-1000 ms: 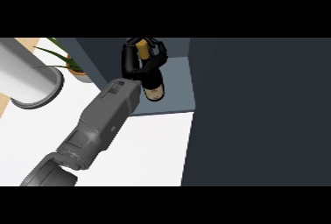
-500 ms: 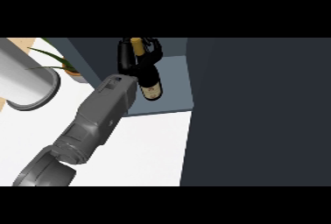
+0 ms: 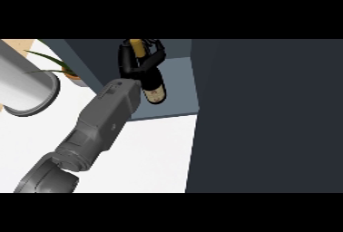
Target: Pick up the wine, place it into the cabinet and close the cabinet
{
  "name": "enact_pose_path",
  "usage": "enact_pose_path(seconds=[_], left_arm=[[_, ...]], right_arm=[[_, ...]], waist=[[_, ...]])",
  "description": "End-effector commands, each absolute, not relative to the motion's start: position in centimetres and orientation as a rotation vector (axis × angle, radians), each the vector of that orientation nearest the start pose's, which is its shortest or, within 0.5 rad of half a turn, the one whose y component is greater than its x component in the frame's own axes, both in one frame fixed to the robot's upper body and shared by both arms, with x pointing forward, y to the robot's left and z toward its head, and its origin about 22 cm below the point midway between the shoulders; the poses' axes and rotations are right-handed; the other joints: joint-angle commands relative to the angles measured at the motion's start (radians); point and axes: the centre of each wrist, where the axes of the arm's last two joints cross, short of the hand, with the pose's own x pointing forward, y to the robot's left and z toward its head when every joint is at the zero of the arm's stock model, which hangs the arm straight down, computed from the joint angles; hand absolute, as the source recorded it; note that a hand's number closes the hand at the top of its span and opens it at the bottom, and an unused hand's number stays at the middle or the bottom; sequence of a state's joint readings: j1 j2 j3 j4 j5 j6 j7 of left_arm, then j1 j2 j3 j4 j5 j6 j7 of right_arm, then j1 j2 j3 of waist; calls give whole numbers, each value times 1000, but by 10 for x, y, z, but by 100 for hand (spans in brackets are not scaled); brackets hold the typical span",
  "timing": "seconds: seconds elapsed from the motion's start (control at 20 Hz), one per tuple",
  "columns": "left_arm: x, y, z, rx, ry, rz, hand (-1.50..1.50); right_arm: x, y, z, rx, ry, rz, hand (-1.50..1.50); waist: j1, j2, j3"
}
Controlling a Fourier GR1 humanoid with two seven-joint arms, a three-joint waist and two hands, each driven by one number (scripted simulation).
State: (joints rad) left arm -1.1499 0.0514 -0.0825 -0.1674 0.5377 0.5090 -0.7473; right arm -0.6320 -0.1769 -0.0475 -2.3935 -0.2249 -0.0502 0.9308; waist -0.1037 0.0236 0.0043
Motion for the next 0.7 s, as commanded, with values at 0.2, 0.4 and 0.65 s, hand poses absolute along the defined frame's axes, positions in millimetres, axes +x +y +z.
enact_pose_path(seconds=[0.2, 0.4, 0.65], left_arm=[[405, 126, -22, 141, -1668, 265, 150], [400, 129, -29, 110, -1646, 294, 150], [387, 138, -49, 87, -1628, 318, 150]], right_arm=[[172, -198, 289, 313, -2016, 322, -150], [173, -195, 285, 341, -2003, 344, -150], [176, -192, 290, 350, -2009, 359, -150]], waist=[[-29, 22, -8], [-46, 19, -7], [-59, 18, -8]])
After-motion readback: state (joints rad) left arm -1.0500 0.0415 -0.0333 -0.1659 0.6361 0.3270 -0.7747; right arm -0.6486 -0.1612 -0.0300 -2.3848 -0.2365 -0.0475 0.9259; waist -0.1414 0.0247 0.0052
